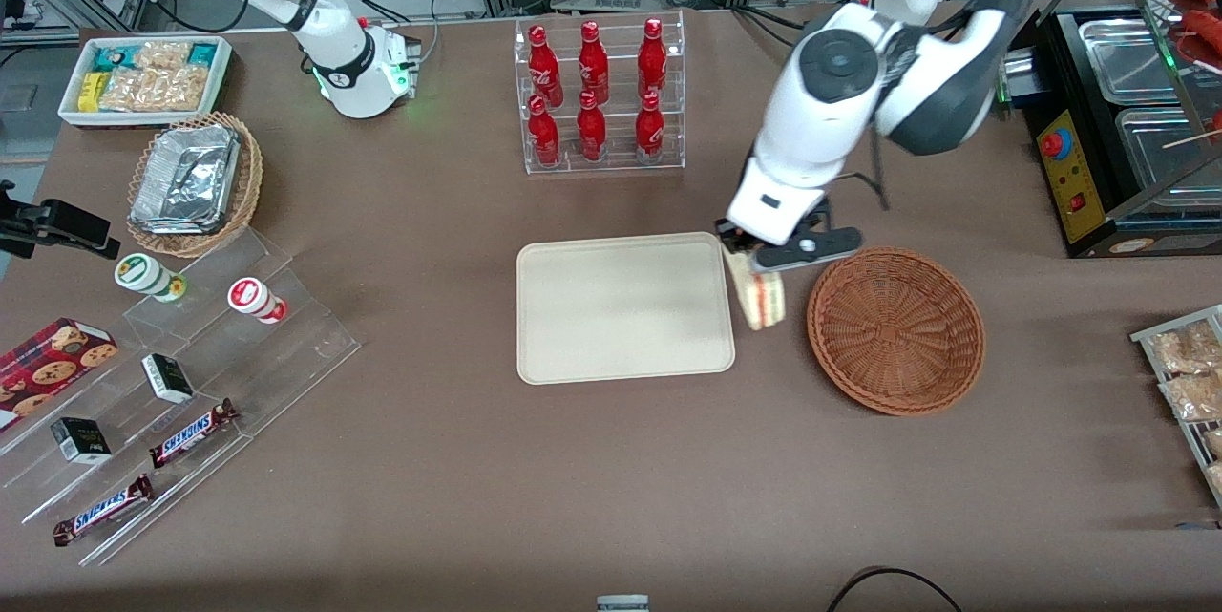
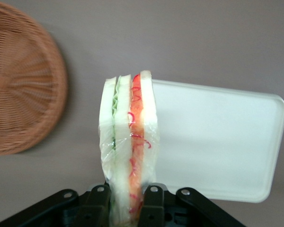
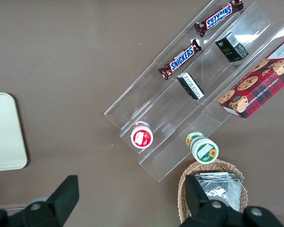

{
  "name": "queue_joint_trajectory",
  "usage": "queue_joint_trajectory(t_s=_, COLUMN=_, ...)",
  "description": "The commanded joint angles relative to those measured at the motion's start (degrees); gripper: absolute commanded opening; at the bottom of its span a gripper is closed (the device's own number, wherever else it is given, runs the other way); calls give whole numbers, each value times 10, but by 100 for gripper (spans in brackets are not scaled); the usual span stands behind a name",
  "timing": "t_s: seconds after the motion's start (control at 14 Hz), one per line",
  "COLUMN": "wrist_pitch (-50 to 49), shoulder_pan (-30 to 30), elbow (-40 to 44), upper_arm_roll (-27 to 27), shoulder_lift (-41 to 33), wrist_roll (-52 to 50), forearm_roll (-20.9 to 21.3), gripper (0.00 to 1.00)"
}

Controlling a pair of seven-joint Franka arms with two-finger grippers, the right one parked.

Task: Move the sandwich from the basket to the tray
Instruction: 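Carry the sandwich with the left gripper over the cream tray, then lower the sandwich onto the tray and open the left gripper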

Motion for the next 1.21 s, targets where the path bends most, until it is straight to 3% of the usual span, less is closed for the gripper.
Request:
queue_joint_trajectory(t_s=0.0, wrist_pitch=36, shoulder_pan=-49, elbow=29, upper_arm_roll=-19, shoulder_lift=66, wrist_roll=-17, forearm_roll=36, gripper=0)
queue_joint_trajectory(t_s=0.36, wrist_pitch=68, shoulder_pan=-124, elbow=98, upper_arm_roll=-17, shoulder_lift=202, wrist_roll=-146, forearm_roll=159, gripper=0)
queue_joint_trajectory(t_s=0.5, wrist_pitch=65, shoulder_pan=-139, elbow=150, upper_arm_roll=-17, shoulder_lift=259, wrist_roll=-185, forearm_roll=183, gripper=0)
queue_joint_trajectory(t_s=0.71, wrist_pitch=75, shoulder_pan=-177, elbow=158, upper_arm_roll=19, shoulder_lift=292, wrist_roll=-206, forearm_roll=205, gripper=0)
queue_joint_trajectory(t_s=1.07, wrist_pitch=97, shoulder_pan=-185, elbow=158, upper_arm_roll=21, shoulder_lift=334, wrist_roll=-213, forearm_roll=259, gripper=0)
queue_joint_trajectory(t_s=1.14, wrist_pitch=96, shoulder_pan=-186, elbow=156, upper_arm_roll=21, shoulder_lift=334, wrist_roll=-201, forearm_roll=259, gripper=64)
